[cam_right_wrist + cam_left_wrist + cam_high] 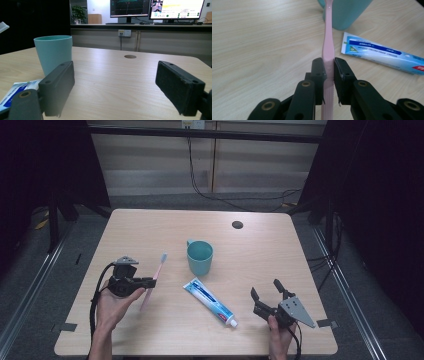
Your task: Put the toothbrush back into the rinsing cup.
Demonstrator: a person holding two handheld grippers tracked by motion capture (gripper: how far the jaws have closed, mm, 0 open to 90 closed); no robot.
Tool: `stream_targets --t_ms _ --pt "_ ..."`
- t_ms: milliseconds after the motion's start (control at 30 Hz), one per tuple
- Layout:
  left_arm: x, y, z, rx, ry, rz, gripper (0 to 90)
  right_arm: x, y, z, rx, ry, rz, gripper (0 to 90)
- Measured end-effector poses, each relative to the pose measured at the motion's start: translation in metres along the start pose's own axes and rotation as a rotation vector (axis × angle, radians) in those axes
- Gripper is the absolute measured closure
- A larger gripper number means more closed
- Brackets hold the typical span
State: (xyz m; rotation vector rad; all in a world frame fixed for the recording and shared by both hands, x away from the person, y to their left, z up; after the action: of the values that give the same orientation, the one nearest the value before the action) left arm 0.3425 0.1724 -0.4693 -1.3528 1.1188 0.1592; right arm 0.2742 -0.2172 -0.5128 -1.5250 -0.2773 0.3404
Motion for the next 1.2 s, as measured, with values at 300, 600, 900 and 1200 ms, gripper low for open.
stream_targets --t_ms 300,600,900,1200 --pt "-0.011 -0.011 -0.001 -0.01 0.014 -0.16 78.9 0.0 0.0 0.0 0.001 0.002 -0.001 15.0" --pt "-0.02 -0.016 -0.002 -0.002 0.027 -0.253 78.9 0.0 0.0 0.0 0.0 0.004 -0.002 15.0" --pt "-0.029 -0.026 -0.007 0.016 0.046 -0.367 78.9 0.0 0.0 0.0 0.0 0.005 -0.004 15.0" --pt "-0.035 -0.034 -0.01 0.026 0.066 -0.441 78.9 0.0 0.0 0.0 0.001 0.006 -0.004 15.0"
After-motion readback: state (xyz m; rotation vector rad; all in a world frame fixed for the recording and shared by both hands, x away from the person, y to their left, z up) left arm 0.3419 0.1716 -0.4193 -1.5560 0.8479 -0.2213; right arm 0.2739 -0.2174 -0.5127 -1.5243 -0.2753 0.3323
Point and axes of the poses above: each handheld gripper's, and its own axes: x roughly forward along the jaws, y roughly out of its underside, z roughly to its left, the point moved 6 cm from there along x, roughly forward along the jaws, and after that the axes turned 7 degrees about -y, right-handed, at the moved point
